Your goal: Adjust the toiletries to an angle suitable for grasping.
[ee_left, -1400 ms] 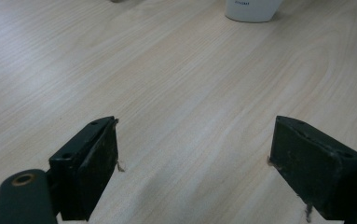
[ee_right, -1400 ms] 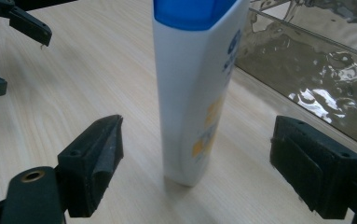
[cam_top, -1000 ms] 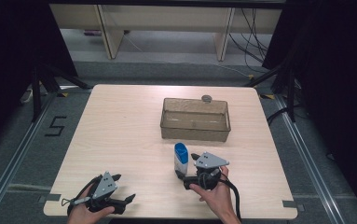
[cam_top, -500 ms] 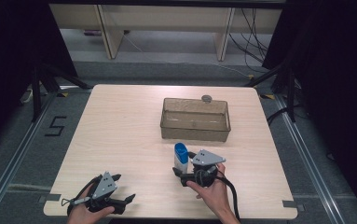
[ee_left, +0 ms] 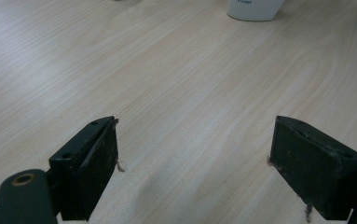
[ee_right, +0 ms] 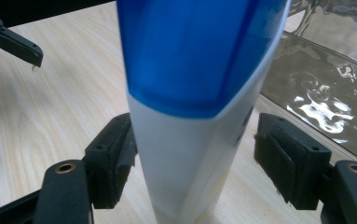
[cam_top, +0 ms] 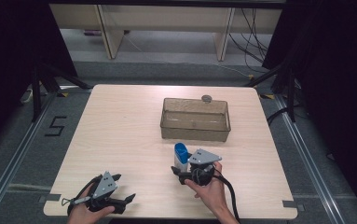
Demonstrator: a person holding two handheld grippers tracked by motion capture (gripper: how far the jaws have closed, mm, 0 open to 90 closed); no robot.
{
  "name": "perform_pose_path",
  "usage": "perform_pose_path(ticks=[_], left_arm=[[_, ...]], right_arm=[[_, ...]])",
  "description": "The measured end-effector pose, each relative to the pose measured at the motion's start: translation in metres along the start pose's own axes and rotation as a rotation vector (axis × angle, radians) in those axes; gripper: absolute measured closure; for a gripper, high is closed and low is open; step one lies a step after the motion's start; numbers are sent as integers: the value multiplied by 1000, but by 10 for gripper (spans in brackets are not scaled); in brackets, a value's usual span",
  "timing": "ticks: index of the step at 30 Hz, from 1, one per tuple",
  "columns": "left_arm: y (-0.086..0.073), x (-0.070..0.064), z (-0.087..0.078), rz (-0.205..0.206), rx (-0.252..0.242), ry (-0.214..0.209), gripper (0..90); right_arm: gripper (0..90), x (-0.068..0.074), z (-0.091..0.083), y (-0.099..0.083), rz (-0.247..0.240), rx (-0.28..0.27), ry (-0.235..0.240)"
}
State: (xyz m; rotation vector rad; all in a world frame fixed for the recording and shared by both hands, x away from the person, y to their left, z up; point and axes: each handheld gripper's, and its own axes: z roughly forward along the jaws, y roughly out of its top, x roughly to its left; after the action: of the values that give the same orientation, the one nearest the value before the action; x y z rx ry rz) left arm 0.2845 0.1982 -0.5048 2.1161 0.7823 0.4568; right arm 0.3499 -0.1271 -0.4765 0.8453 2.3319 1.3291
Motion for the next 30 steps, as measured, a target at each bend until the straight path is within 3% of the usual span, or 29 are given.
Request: perform_pose_path(ticks=[2,5,6,8,9,13,14,17,21,25,30], left_arm=[[0,0,0,0,0,1,148],[0,0,0,1,1,1,148],[1,2,-1,20,18,6,148],[1,2,-1,20,20,4,148],[0,0,0,-2,1,-1,148],[1,2,0,19,20,5,148],[0,0,2,-13,-11,2,148],[0,2,2,17,10,19,148],[1,2,1,17,20,14,148],[1,0,2,-2,7,8,148],[1,1,1,9,11,8,148]], right_arm=[[322,0,0,0,2,-6,-17],[326,0,1,0,6,-1,4],[331,1,2,0,8,1,1],[335,1,3,0,3,4,6],[338,2,4,0,2,4,8],[364,1,5,1,-6,8,10],[370,1,7,0,-4,1,21],[392,0,6,0,5,10,8],[418,-1,6,0,-7,8,0],[448,1,7,0,11,27,10],[478,0,7,0,-5,16,13]])
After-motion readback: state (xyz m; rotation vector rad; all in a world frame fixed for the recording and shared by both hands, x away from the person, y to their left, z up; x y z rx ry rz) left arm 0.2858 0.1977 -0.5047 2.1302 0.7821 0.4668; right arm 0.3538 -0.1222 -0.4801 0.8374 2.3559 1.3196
